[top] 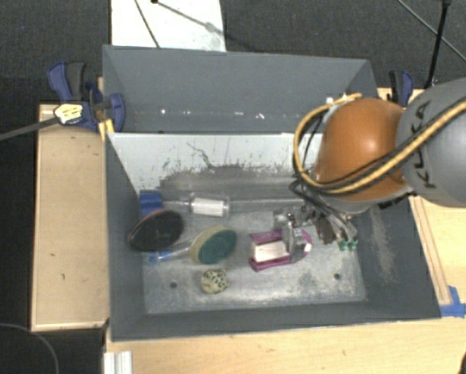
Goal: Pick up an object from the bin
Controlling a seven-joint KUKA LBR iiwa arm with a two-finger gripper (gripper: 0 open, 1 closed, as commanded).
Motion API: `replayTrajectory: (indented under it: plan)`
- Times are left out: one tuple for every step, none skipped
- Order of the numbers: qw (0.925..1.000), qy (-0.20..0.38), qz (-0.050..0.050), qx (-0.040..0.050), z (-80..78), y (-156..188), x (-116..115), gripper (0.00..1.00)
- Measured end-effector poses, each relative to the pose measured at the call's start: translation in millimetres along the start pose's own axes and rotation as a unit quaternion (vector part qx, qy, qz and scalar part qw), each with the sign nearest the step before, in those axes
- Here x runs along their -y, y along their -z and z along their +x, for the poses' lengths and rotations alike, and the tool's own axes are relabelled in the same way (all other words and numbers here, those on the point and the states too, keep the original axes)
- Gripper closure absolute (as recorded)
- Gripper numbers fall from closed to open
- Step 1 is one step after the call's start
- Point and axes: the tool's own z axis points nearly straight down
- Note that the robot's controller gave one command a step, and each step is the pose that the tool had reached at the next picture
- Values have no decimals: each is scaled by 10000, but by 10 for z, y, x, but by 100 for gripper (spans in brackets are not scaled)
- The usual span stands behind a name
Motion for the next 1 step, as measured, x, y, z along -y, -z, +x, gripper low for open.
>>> replayTrajectory:
  plan:
    - [10000,58,0,-32,190,460,121,100]
